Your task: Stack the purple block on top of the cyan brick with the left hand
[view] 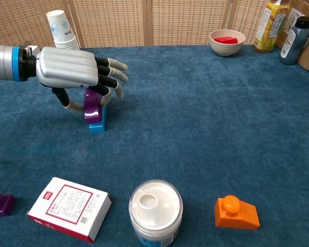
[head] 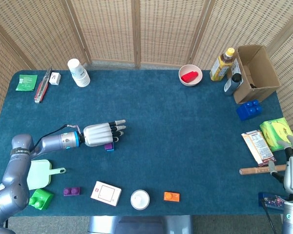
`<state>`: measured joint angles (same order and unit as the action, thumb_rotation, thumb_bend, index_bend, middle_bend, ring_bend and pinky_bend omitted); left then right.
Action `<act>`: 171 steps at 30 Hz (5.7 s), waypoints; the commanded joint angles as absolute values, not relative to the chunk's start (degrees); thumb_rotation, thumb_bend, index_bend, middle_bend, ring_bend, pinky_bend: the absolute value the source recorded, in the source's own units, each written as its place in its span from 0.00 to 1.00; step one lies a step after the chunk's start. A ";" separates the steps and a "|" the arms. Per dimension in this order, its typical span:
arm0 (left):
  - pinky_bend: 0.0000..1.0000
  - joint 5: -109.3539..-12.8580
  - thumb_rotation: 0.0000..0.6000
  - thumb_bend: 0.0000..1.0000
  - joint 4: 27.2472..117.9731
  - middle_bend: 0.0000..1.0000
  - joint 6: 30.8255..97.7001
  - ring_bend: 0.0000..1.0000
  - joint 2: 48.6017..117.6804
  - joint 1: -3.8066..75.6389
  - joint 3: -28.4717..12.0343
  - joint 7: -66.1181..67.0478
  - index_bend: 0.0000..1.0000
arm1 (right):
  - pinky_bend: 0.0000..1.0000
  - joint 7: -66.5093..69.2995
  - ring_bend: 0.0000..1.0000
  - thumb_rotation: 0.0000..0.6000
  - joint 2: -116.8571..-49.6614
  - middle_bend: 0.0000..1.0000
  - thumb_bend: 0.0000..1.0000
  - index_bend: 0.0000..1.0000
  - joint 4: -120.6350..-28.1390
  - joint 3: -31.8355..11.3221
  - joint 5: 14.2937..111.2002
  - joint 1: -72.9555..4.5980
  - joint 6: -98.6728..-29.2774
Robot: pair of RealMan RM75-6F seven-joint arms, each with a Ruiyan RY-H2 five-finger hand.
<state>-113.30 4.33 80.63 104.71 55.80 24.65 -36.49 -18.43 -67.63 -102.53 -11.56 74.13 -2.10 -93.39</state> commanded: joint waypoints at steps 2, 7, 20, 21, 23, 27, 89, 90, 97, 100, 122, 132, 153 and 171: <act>0.00 -113.14 1.00 0.35 4.43 0.26 80.63 0.12 104.75 55.79 24.49 -36.72 0.60 | 0.15 -18.40 0.00 1.00 -67.64 0.17 0.28 0.27 -102.52 -11.57 74.17 -2.09 -93.41; 0.00 -112.95 1.00 0.35 4.44 0.26 80.32 0.12 104.85 55.64 24.33 -37.10 0.60 | 0.15 -18.30 0.00 1.00 -67.65 0.17 0.28 0.27 -102.45 -11.57 74.20 -2.04 -93.47; 0.00 -112.49 1.00 0.35 4.60 0.26 79.50 0.12 105.25 55.28 23.94 -38.35 0.60 | 0.15 -17.97 0.00 1.00 -67.70 0.17 0.28 0.27 -102.24 -11.52 74.26 -1.79 -93.66; 0.00 -112.42 1.00 0.35 4.61 0.26 79.39 0.12 105.28 55.24 23.88 -38.49 0.60 | 0.15 -17.93 0.00 1.00 -67.71 0.17 0.28 0.27 -102.23 -11.53 74.25 -1.81 -93.63; 0.00 -112.30 1.00 0.35 4.63 0.26 79.19 0.12 105.33 55.17 23.78 -38.77 0.60 | 0.15 -17.86 0.00 1.00 -67.71 0.17 0.28 0.27 -102.18 -11.54 74.28 -1.82 -93.61; 0.00 -111.82 1.00 0.35 4.76 0.26 78.84 0.12 105.46 54.98 23.33 -39.52 0.60 | 0.15 -17.74 0.00 1.00 -67.67 0.18 0.28 0.27 -102.16 -11.58 74.26 -1.77 -93.65; 0.00 -101.66 0.32 0.26 24.29 0.04 64.41 0.00 101.19 55.95 13.86 -52.78 0.14 | 0.15 -8.41 0.00 1.00 -67.50 0.18 0.28 0.26 -97.73 -10.78 76.54 0.04 -93.79; 0.00 -101.42 0.31 0.26 24.86 0.04 64.19 0.00 101.29 56.08 13.52 -52.63 0.14 | 0.15 -8.15 0.00 1.00 -67.43 0.18 0.28 0.26 -97.64 -10.78 76.53 0.17 -93.90; 0.00 -99.95 0.25 0.24 26.25 0.04 62.20 0.00 103.07 56.47 11.66 -51.38 0.12 | 0.15 -6.73 0.00 1.00 -67.18 0.18 0.28 0.26 -96.93 -10.68 76.52 0.64 -93.92; 0.00 -99.61 0.24 0.23 25.78 0.04 61.62 0.00 104.03 56.52 11.15 -50.63 0.13 | 0.15 -6.33 0.00 1.00 -66.99 0.18 0.28 0.26 -96.75 -10.68 76.48 0.89 -94.05; 0.00 -100.34 0.21 0.23 18.91 0.02 57.23 0.00 108.56 56.98 11.73 -48.32 0.12 | 0.15 -5.26 0.00 1.00 -66.58 0.18 0.28 0.26 -96.34 -10.87 76.17 2.11 -94.88; 0.00 -100.24 0.21 0.23 16.71 0.02 57.46 0.00 110.15 56.37 11.60 -47.24 0.11 | 0.15 -5.23 0.00 1.00 -66.39 0.18 0.28 0.26 -96.46 -11.03 76.27 2.38 -95.19; 0.00 -99.61 0.21 0.23 15.02 0.01 56.61 0.00 111.54 55.65 11.15 -47.77 0.10 | 0.15 -5.18 0.00 1.00 -66.32 0.18 0.28 0.26 -96.52 -11.24 76.15 2.57 -95.05; 0.00 -99.18 0.21 0.23 15.15 0.00 53.93 0.00 112.24 56.65 10.79 -47.14 0.09 | 0.15 -4.84 0.00 1.00 -66.30 0.18 0.28 0.26 -96.50 -11.28 76.10 2.99 -95.30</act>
<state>-99.26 15.08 54.13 112.19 56.49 10.87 -47.16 -4.87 -66.30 -96.52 -11.27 76.09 2.97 -95.28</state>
